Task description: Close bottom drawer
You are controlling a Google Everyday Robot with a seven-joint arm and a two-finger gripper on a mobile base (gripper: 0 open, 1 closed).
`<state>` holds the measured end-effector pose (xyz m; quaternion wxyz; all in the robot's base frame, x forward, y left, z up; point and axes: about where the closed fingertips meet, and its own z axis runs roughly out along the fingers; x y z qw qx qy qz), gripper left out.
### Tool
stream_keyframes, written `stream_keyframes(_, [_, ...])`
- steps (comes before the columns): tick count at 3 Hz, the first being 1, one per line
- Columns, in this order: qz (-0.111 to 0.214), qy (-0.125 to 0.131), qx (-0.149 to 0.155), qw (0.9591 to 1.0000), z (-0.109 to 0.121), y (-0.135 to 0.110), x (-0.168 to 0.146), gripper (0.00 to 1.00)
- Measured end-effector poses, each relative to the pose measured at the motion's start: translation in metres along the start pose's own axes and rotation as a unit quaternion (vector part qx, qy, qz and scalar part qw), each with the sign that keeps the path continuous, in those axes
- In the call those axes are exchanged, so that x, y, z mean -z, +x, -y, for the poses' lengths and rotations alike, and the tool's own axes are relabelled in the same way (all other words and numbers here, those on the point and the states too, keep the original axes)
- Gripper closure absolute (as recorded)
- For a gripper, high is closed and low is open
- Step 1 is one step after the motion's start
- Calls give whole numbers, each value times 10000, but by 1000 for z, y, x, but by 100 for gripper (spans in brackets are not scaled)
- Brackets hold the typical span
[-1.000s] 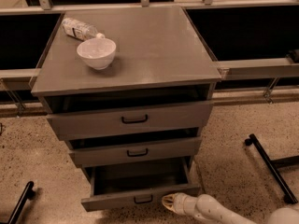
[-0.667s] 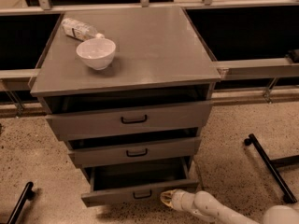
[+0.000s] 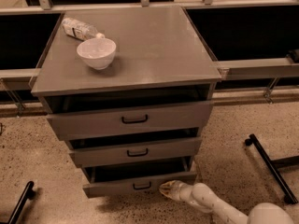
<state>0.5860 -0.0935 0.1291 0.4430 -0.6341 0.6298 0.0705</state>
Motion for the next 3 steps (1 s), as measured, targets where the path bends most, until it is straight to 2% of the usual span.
stream_keyframes(1, [-3, 3, 0, 10000, 0, 0, 0, 4])
stream_keyframes(2, [-3, 3, 0, 10000, 0, 0, 0, 0])
stream_keyframes(3, [-3, 3, 0, 10000, 0, 0, 0, 0])
